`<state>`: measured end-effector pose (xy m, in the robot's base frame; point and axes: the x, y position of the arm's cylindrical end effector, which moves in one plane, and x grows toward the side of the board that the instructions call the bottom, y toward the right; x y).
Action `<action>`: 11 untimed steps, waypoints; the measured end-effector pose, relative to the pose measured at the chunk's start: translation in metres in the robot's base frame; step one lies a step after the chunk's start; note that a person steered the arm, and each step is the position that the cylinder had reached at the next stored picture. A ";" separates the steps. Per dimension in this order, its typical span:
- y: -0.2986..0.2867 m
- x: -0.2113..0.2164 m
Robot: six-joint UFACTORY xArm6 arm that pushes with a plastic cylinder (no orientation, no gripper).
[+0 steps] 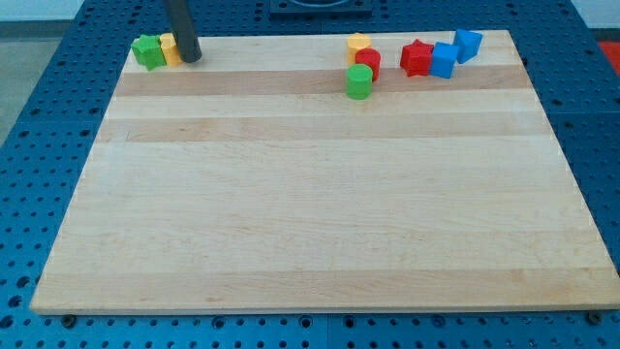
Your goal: Push the yellow hexagon towards left
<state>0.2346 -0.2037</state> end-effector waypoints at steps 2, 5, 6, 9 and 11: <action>0.111 -0.016; 0.299 -0.039; 0.303 -0.021; 0.235 -0.007; 0.190 0.017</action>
